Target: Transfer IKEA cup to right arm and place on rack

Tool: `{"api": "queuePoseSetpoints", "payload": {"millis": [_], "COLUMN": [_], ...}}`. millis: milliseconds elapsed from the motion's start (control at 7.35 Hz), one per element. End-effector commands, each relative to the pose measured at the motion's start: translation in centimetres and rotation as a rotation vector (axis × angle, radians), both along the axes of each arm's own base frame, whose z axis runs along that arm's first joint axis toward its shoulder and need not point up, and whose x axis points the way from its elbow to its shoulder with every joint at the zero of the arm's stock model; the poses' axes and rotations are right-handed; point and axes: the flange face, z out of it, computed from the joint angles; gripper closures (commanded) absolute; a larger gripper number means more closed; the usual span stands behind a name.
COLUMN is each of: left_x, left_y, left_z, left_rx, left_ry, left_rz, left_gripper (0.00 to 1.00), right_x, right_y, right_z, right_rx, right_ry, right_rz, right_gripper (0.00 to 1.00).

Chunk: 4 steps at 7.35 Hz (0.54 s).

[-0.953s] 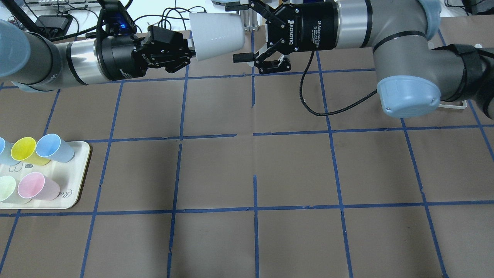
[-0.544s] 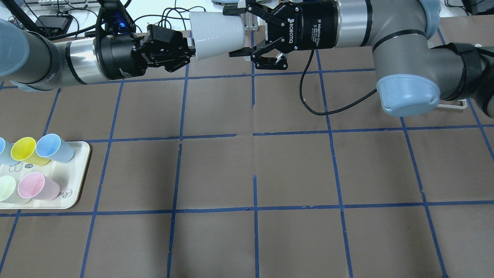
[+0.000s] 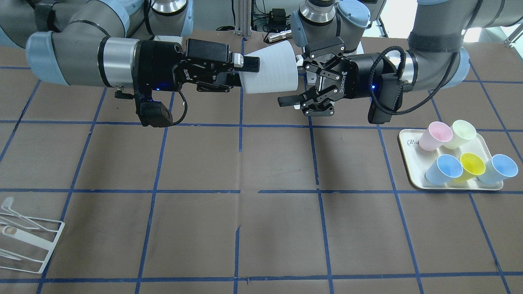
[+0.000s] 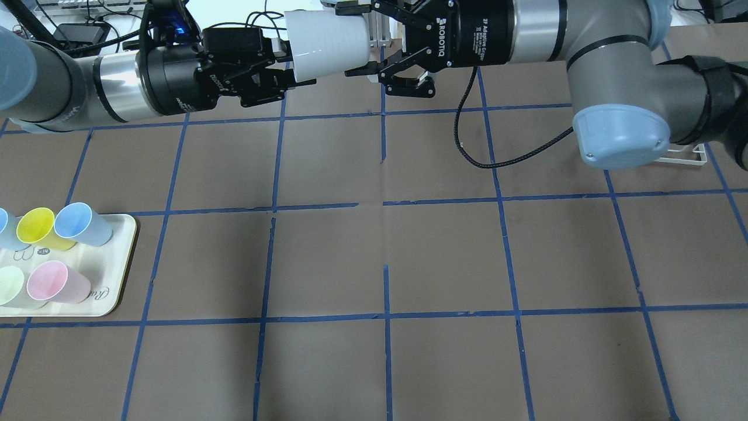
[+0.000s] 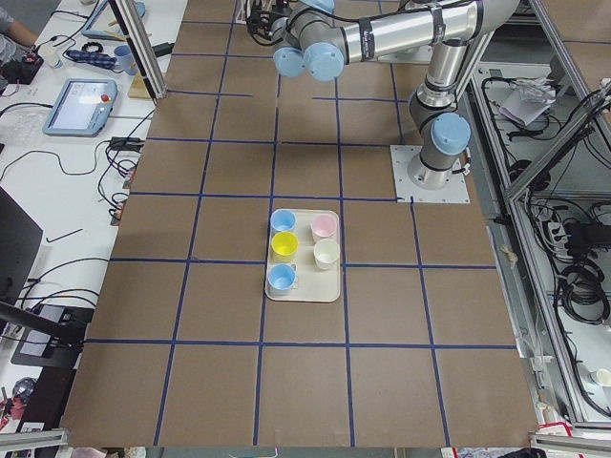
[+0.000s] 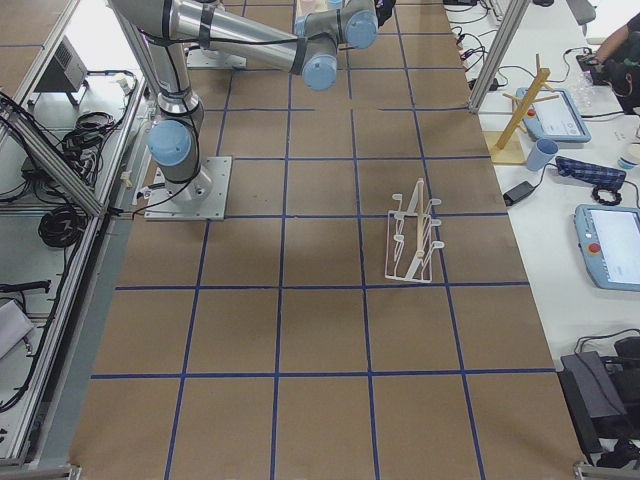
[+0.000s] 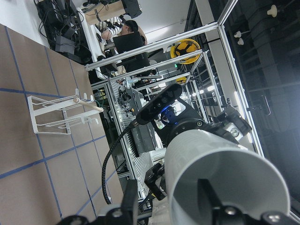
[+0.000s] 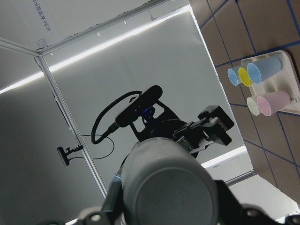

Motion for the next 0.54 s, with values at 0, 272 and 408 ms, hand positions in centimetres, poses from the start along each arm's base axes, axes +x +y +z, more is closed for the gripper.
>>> {"api": "queuePoseSetpoints", "payload": {"millis": [0,272,408], "left_x": [1.2,4.8,8.6], "left_y": [-0.3,-0.1,0.8], "left_z": [1.4,4.1,4.4], "left_rx": [0.007,0.086,0.15], "left_ry": [-0.007,-0.039,-0.088], "left_rz": [0.012,0.013,-0.017], "left_gripper": [0.27,0.26,0.26], "right_x": [-0.2,-0.6,-0.8], "right_y": [0.0,-0.1,-0.2], "right_z": [0.2,0.7,0.8], "right_rx": [0.005,0.003,0.002], "right_ry": [0.0,-0.004,-0.01], "right_rz": [-0.004,-0.012,-0.014], "right_gripper": [0.53,0.57,0.57]}}
